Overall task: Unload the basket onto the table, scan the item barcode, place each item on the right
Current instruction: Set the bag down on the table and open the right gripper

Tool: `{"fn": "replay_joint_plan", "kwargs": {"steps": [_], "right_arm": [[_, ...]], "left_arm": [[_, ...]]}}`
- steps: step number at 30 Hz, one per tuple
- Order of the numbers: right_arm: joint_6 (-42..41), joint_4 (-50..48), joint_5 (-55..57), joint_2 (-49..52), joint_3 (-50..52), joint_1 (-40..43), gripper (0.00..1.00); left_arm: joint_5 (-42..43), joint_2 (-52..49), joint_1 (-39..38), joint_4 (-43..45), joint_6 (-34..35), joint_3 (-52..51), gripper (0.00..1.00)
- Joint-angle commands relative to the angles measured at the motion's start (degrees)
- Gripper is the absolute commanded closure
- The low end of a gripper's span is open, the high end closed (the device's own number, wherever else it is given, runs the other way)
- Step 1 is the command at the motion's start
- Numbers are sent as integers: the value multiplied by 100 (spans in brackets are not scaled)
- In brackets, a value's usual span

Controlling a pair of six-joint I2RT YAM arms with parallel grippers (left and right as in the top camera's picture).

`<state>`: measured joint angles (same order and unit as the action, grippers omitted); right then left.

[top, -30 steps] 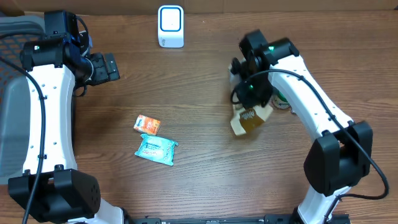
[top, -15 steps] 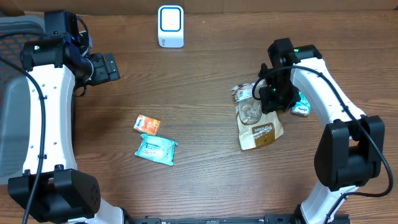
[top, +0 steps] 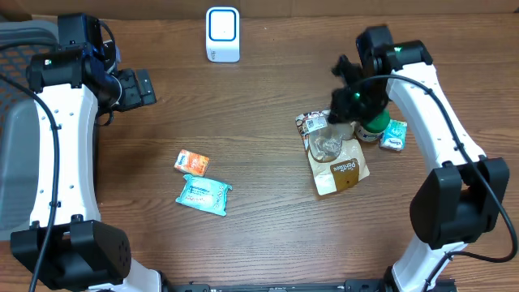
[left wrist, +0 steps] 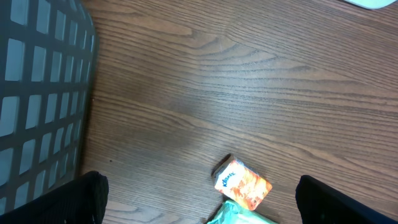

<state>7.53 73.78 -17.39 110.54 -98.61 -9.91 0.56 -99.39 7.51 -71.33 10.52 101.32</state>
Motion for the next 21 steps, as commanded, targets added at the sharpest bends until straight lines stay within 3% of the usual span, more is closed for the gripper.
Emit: {"fn": "replay_joint_plan", "kwargs": {"steps": [1, 7, 11, 21], "right_arm": [[-122, -426, -1180, -15, 125, -264, 87], [-1213, -1429, -140, 92, 955, -822, 87], [-1300, -1886, 122, 258, 1419, -1060, 79], [-1523, -1921, 1189, 815, 1508, -942, 80]], "left_arm": [[-59, -35, -2, 0, 17, 39, 1], [-59, -35, -2, 0, 17, 39, 0], [-59, -35, -2, 0, 17, 39, 0], [-57, -35, -13, 0, 17, 39, 1]]}}
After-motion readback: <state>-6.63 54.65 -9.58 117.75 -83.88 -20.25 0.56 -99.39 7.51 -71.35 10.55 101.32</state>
